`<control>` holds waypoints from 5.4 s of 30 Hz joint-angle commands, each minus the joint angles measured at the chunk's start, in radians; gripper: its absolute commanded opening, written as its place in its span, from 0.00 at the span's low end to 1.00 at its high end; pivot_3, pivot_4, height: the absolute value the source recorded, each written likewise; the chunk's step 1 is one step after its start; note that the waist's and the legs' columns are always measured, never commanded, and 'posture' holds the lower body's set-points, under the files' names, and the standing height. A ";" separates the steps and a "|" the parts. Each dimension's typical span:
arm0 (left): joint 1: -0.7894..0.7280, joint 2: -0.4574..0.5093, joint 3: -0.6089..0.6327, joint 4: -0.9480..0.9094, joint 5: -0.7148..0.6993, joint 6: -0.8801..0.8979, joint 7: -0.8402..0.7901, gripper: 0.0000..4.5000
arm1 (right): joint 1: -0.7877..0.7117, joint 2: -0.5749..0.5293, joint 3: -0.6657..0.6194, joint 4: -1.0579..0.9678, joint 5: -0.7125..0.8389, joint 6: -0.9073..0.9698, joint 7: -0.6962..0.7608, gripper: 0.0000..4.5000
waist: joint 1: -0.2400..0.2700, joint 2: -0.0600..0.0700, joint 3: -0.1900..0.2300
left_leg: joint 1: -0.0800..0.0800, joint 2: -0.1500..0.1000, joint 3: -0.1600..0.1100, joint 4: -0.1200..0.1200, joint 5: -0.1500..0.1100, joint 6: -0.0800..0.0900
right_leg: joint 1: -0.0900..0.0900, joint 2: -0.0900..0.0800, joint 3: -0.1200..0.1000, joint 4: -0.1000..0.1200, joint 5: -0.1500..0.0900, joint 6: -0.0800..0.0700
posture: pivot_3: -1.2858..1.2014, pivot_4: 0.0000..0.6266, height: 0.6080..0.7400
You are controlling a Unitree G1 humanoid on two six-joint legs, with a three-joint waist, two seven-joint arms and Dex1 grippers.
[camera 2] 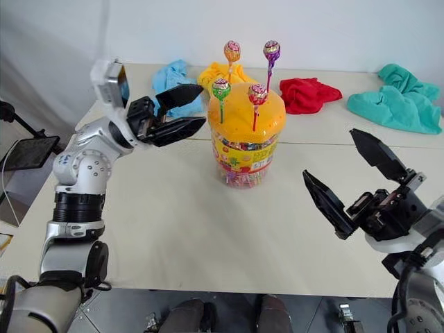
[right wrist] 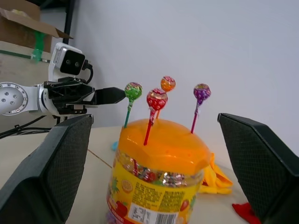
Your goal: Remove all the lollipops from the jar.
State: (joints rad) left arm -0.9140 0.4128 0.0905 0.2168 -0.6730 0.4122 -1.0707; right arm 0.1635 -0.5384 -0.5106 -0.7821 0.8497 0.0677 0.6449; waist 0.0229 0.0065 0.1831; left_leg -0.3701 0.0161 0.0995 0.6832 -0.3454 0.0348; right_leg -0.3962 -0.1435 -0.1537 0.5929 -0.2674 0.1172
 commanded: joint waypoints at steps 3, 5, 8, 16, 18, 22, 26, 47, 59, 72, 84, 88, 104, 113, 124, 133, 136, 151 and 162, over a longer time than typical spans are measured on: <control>-0.054 -0.037 -0.015 0.013 0.061 -0.034 0.054 0.90 | 0.016 0.018 0.001 -0.019 -0.008 -0.027 -0.007 1.00 | 0.002 0.000 0.000 | -0.001 0.000 -0.001 0.000 0.001 0.000 | 0.000 0.000 0.000 0.000 0.000 0.000 | 0.52 0.24 1.00; -0.056 -0.047 -0.025 0.027 0.082 -0.041 0.062 0.80 | 0.016 0.021 0.002 -0.020 -0.014 -0.029 -0.010 1.00 | 0.002 0.000 0.000 | -0.001 0.000 -0.001 0.000 0.001 0.000 | 0.000 0.000 0.000 0.000 0.000 0.000 | 0.52 0.24 1.00; -0.056 -0.062 -0.025 0.033 0.087 -0.040 0.066 0.59 | 0.021 0.025 -0.004 -0.021 -0.018 -0.031 -0.013 1.00 | 0.002 0.000 0.000 | -0.001 0.000 -0.001 0.000 0.001 0.000 | 0.000 0.000 0.000 0.000 0.000 0.000 | 0.52 0.24 1.00; -0.057 -0.096 -0.022 0.034 0.094 -0.051 0.064 0.04 | 0.031 0.030 -0.001 -0.022 -0.031 -0.036 -0.021 1.00 | 0.003 -0.001 0.000 | -0.001 0.000 -0.001 0.000 0.001 0.001 | 0.000 0.000 0.000 0.000 0.000 0.000 | 0.52 0.24 1.00; -0.058 -0.107 -0.015 0.036 0.094 -0.060 0.076 0.01 | 0.033 0.029 -0.001 -0.021 -0.030 -0.039 -0.021 1.00 | 0.003 -0.001 0.000 | -0.001 0.000 -0.001 0.000 0.001 0.001 | 0.000 0.000 0.000 0.000 0.000 0.000 | 0.52 0.24 1.00; -0.078 -0.173 0.090 0.042 -0.025 -0.058 0.114 0.01 | -0.003 0.012 0.017 -0.012 -0.007 -0.030 -0.011 1.00 | 0.004 -0.001 0.001 | -0.001 0.000 -0.001 0.001 0.001 0.001 | 0.000 0.000 0.000 0.000 0.000 0.000 | 0.52 0.24 1.00; -0.095 -0.197 0.203 0.065 -0.133 -0.009 0.177 0.01 | -0.064 -0.032 0.038 0.003 0.039 -0.007 0.025 1.00 | 0.001 -0.002 0.001 | -0.001 0.000 -0.002 0.001 0.001 0.001 | 0.000 0.000 0.001 0.000 0.000 0.000 | 0.52 0.24 1.00; 0.832 0.449 0.264 -0.500 0.053 0.535 0.422 0.01 | -0.168 -0.213 0.201 0.290 0.044 0.064 0.570 1.00 | 0.011 -0.010 0.009 | -0.001 0.003 -0.008 0.001 -0.001 0.001 | 0.002 -0.005 0.006 -0.001 0.000 0.001 | 0.52 0.24 1.00; 0.664 0.597 0.269 -0.268 0.060 0.226 0.022 0.47 | -0.184 -0.133 0.071 0.181 0.197 0.156 0.198 1.00 | 0.000 -0.009 0.009 | -0.001 0.005 -0.001 0.000 -0.001 -0.001 | -0.004 -0.003 0.004 0.002 0.000 0.000 | 0.52 0.24 1.00; -0.144 -0.049 0.072 0.170 0.078 -0.034 0.104 0.47 | -0.239 -0.078 -0.001 0.166 0.170 0.151 0.007 1.00 | 0.007 -0.009 0.008 | -0.006 -0.006 0.006 0.005 -0.002 0.009 | -0.003 -0.003 0.008 -0.002 0.006 0.010 | 0.52 0.24 1.00; -0.367 -0.159 -0.003 0.448 0.216 -0.105 0.116 0.43 | -0.162 -0.015 -0.002 0.114 0.133 0.108 -0.013 1.00 | 0.003 -0.010 0.008 | -0.005 -0.004 0.011 0.006 -0.001 0.007 | -0.003 -0.002 0.008 -0.002 0.005 0.010 | 0.52 0.24 1.00; -0.388 -0.172 0.010 0.484 0.217 -0.113 0.098 0.22 | -0.136 -0.006 -0.012 0.112 0.132 0.092 -0.003 1.00 | 0.003 -0.010 0.008 | -0.005 -0.004 0.011 0.006 -0.001 0.008 | -0.003 -0.002 0.008 -0.003 0.005 0.010 | 0.52 0.24 1.00; -0.262 -0.117 0.260 0.328 0.058 0.004 0.287 0.01 | -0.231 -0.084 0.081 0.139 0.170 0.125 0.157 1.00 | -0.016 -0.010 0.008 | -0.003 -0.002 0.005 0.006 -0.001 0.008 | -0.003 -0.001 0.010 0.000 0.005 0.010 | 0.52 0.24 1.00; 0.331 0.298 0.109 -0.298 0.162 0.421 0.368 0.01 | -0.259 -0.196 0.177 0.299 0.091 0.118 0.516 1.00 | -0.020 -0.012 0.010 | 0.000 0.001 0.007 0.002 -0.001 0.008 | -0.003 -0.001 0.017 -0.001 0.006 0.010 | 0.52 0.24 1.00; 0.721 0.375 0.164 -0.715 0.122 0.738 0.523 0.01 | -0.255 -0.262 0.240 0.369 0.014 0.197 0.620 1.00 | 0.002 -0.012 0.010 | -0.001 -0.001 -0.001 0.004 -0.001 0.007 | 0.000 -0.004 0.022 -0.002 0.005 0.010 | 0.52 0.24 1.00; 0.854 0.367 0.244 -0.627 0.130 0.440 0.355 0.57 | -0.395 -0.174 0.238 0.388 0.034 0.248 0.428 1.00 | -0.007 -0.012 0.010 | 0.000 0.001 0.004 0.003 -0.002 0.004 | -0.003 -0.003 0.021 -0.001 0.005 0.008 | 0.52 0.24 1.00; 0.881 0.334 0.341 -0.581 0.047 0.148 0.089 0.78 | -0.498 -0.137 0.255 0.418 -0.006 0.293 0.286 1.00 | -0.010 -0.012 0.011 | -0.003 0.002 0.009 0.003 -0.002 0.003 | -0.011 -0.004 0.022 0.003 0.003 0.005 | 0.52 0.24 1.00; 0.629 0.133 0.372 -0.597 -0.345 0.194 0.217 0.85 | -0.762 -0.036 0.362 0.527 -0.051 0.396 0.183 0.92 | -0.010 -0.012 0.011 | -0.004 0.000 0.013 0.005 -0.002 0.005 | -0.015 -0.004 0.022 0.011 0.003 0.005 | 0.52 0.24 1.00; 0.566 0.115 0.288 -0.572 -0.328 0.151 0.259 0.85 | -0.779 0.007 0.382 0.562 -0.131 0.364 0.160 0.11 | -0.024 -0.012 0.011 | -0.004 0.001 0.014 0.006 -0.002 0.005 | -0.015 -0.004 0.022 0.011 0.003 0.005 | 0.52 0.24 1.00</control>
State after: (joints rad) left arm -0.3329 0.5249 0.3776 -0.3393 -1.0059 0.5871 -0.8177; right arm -0.5969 -0.5372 -0.1146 -0.2110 0.7259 0.4539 0.8154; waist -0.0012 -0.0052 0.1937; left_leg -0.3738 0.0171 0.1134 0.6887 -0.3471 0.0400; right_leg -0.4114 -0.1470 -0.1315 0.6043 -0.2643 0.1226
